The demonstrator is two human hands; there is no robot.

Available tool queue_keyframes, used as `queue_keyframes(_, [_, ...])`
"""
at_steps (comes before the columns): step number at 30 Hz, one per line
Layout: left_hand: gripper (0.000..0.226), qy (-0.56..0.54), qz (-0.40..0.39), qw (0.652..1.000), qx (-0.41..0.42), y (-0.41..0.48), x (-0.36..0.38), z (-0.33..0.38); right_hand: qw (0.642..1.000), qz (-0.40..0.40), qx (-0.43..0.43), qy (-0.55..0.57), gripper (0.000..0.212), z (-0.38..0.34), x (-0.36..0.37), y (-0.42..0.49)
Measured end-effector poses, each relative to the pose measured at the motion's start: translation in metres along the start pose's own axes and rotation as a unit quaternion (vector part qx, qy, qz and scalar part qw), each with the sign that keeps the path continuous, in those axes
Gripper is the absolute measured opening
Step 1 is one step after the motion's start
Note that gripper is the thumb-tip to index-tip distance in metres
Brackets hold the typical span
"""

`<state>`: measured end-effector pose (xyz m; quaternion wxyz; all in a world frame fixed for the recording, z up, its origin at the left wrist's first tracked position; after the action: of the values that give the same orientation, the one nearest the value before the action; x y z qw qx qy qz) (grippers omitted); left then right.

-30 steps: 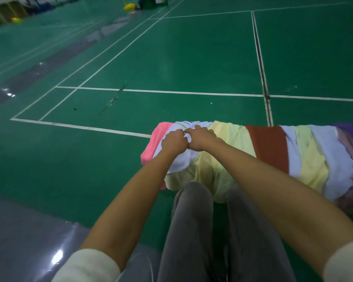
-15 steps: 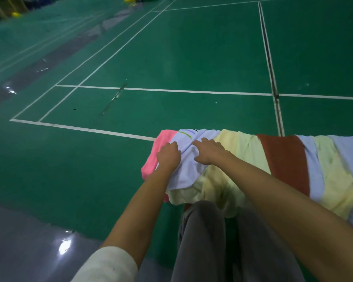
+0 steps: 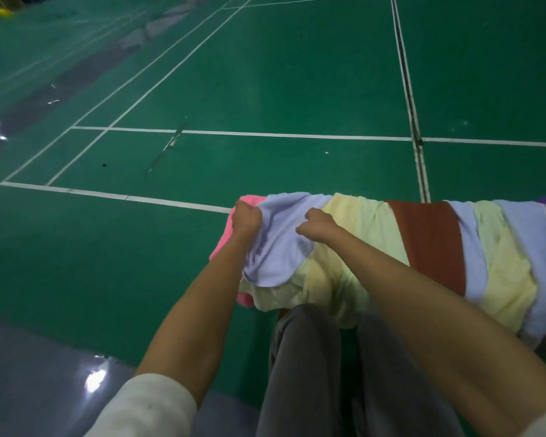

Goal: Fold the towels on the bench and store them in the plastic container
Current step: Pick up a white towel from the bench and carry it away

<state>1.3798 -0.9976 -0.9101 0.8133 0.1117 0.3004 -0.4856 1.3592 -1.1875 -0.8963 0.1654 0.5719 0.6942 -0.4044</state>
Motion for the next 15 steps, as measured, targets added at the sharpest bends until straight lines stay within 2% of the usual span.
queue_keyframes(2, [0.022,-0.068,-0.009,0.997,-0.033,0.003,-0.003,0.009,0.980,-0.039,0.073,0.183,0.025,0.007,0.012,-0.007])
queue_keyframes(4, [0.028,-0.116,-0.032,0.992,-0.049,0.001,-0.008,0.021,0.944,-0.060,0.127,0.300,0.035,0.008,0.026,-0.016])
queue_keyframes(8, [0.044,-0.248,-0.108,0.960,-0.077,0.000,-0.025,0.063,0.898,-0.050,0.182,0.397,0.083,-0.013,0.029,-0.015])
queue_keyframes(10, [0.044,-0.303,-0.123,0.942,-0.078,-0.002,-0.037,0.089,0.860,-0.066,0.214,0.459,0.090,-0.020,0.024,-0.019])
queue_keyframes(12, [0.044,-0.351,-0.126,0.925,-0.078,0.000,-0.048,0.111,0.822,-0.091,0.230,0.514,0.083,-0.019,0.030,-0.021])
queue_keyframes(13, [0.042,-0.356,-0.132,0.923,-0.068,-0.003,-0.054,0.122,0.833,-0.090,0.209,0.504,0.081,-0.020,0.032,-0.025])
queue_keyframes(15, [0.034,-0.309,-0.122,0.943,-0.018,-0.006,-0.061,0.141,0.892,-0.016,0.138,0.430,0.093,-0.020,0.036,-0.014])
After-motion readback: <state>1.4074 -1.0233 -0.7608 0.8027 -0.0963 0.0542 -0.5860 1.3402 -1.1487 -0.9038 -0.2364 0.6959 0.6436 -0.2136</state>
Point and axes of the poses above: each hand's wrist, its own y-axis towards the middle knuckle, its own x-axis out of the palm, z = x × y, the point moved 2 cm from there along y, towards the middle knuckle, and after that the axes turned 7 degrees about z, right-handed, at the moved point
